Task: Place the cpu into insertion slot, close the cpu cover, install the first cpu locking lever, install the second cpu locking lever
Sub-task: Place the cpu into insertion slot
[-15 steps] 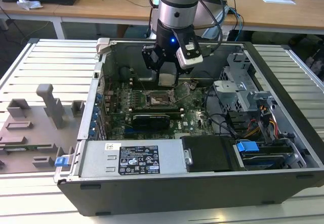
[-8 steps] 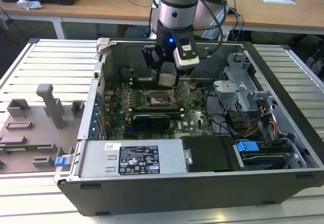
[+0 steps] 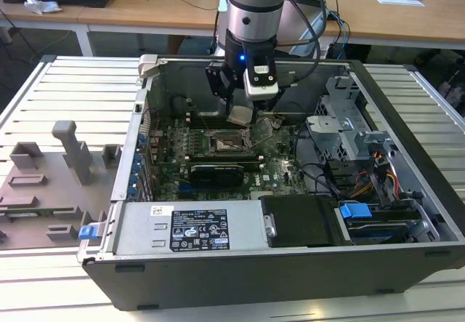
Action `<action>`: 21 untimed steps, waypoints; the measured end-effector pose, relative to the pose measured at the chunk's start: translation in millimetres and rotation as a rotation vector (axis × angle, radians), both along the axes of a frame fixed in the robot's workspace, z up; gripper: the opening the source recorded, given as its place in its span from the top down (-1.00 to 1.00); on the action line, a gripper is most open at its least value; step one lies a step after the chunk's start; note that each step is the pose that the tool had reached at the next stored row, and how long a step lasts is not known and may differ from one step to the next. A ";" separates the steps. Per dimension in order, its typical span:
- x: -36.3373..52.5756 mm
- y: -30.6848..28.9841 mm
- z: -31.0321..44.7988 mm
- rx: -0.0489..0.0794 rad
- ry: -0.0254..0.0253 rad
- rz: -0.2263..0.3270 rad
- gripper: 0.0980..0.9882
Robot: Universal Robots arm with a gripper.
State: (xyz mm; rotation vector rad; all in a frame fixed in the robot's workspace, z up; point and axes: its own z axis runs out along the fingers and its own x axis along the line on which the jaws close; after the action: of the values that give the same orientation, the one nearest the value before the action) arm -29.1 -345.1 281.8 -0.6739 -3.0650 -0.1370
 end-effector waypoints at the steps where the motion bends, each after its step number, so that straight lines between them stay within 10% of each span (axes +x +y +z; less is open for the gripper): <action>1: 0.0 0.0 -0.1 0.000 0.0000 -0.012 0.00; 21: 0.0 0.0 -1.2 0.000 0.0000 -0.257 0.00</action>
State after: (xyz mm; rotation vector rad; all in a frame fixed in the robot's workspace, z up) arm -29.2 -345.1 280.6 -1.0651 -2.9638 -0.1366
